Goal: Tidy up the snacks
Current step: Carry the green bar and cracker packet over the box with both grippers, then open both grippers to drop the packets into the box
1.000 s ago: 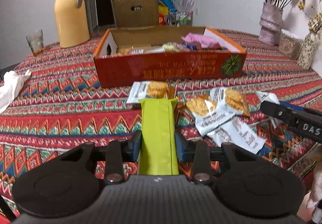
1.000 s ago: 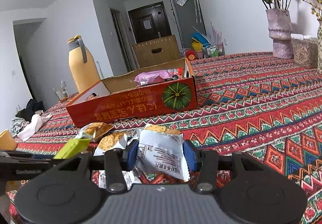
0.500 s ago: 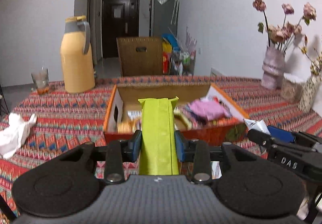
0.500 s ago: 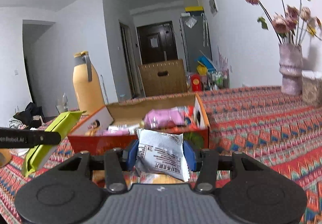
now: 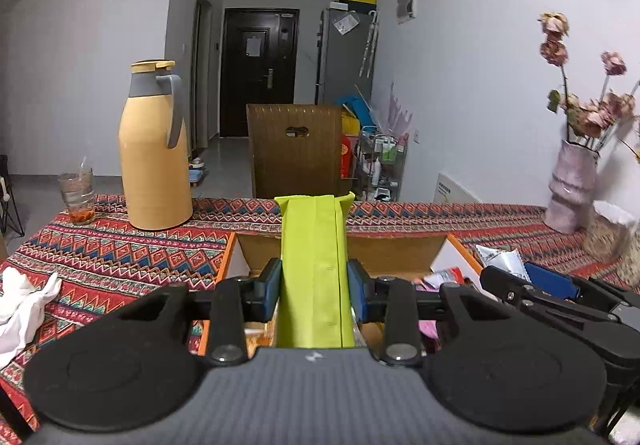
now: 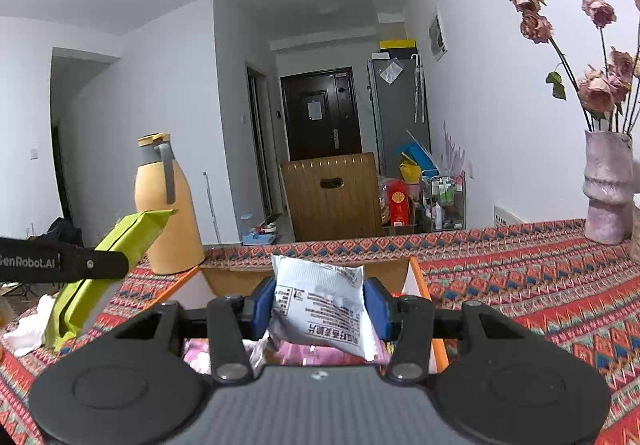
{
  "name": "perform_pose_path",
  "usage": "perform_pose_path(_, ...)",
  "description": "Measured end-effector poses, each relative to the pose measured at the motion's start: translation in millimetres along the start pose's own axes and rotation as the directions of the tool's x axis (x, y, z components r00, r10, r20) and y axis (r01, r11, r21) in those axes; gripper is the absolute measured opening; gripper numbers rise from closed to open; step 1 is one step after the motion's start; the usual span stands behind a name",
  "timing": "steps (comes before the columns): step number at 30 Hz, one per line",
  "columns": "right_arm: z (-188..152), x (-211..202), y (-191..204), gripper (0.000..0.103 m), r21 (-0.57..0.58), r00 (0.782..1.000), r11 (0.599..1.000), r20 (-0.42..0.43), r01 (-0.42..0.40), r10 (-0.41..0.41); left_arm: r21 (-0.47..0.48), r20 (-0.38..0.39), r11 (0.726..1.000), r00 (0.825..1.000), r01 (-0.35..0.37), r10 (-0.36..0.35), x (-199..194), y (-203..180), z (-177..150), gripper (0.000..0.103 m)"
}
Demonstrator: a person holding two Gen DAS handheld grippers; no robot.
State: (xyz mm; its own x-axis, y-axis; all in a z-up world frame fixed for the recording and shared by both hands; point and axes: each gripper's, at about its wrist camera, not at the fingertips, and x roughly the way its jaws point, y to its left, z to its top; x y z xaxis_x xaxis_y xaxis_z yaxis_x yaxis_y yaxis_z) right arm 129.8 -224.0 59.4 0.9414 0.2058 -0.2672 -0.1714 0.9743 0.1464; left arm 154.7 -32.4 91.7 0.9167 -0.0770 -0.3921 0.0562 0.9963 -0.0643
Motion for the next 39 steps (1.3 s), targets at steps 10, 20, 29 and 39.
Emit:
perform_pose_path(10, 2.5, 56.3, 1.8, 0.048, 0.017, 0.999, 0.999, -0.002, 0.044, -0.044, -0.086, -0.021, 0.995, 0.998, -0.06, 0.058, 53.2, 19.8, -6.0, 0.035)
perform_pose_path(20, -14.8, 72.0, -0.3, 0.053, 0.012, 0.996, 0.999, -0.082, 0.037, -0.035, -0.093, -0.068, 0.994, 0.997, -0.051, 0.045, 71.4, 27.3, -18.7, 0.037)
perform_pose_path(29, -16.7, 68.9, -6.7, 0.103, 0.04, 0.995, 0.998, -0.089, 0.057, -0.054, -0.133, 0.003, 0.987, 0.996, -0.086, 0.087, 57.4, 32.8, -15.6, 0.103)
perform_pose_path(39, -11.9, 64.3, -5.4, 0.103, 0.037, 0.996, 0.998, -0.072, 0.051, -0.048, -0.153, 0.007, 0.984, 0.996, -0.092, 0.094, 51.1, 33.5, -10.7, 0.103)
